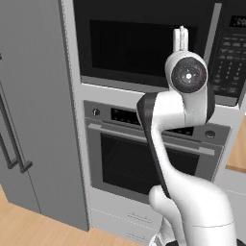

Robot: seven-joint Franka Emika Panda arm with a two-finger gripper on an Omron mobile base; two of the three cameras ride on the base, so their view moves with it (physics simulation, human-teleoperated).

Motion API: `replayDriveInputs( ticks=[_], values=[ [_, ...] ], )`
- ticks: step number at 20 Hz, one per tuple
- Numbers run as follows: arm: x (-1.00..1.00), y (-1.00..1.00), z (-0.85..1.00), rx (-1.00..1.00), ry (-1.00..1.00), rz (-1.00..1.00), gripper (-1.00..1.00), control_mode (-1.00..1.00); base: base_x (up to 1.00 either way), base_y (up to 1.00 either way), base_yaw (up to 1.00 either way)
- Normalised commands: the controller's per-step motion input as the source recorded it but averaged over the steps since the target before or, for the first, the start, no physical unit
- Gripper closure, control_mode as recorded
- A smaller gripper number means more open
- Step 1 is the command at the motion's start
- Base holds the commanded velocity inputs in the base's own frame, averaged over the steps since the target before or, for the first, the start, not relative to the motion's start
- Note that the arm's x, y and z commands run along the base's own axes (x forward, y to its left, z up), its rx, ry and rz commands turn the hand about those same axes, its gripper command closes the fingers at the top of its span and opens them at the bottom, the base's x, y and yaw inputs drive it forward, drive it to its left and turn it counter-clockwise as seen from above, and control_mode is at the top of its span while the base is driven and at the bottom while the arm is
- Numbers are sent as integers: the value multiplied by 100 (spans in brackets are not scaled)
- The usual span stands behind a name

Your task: Open the microwave, place the bowl with waffle inside the microwave, then close the microwave door and turn it on.

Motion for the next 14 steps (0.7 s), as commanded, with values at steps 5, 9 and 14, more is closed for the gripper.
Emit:
replayDriveInputs(
  ticks=[5, 9, 14],
  values=[
    [-54, -1, 0, -32, 24, 2, 100, -100, 0, 0, 0],
    [-50, 0, 0, -35, 23, 3, 100, -100, 0, 0, 0],
    [-48, 0, -32, -36, 8, 5, 100, -100, 0, 0, 0]
  ],
)
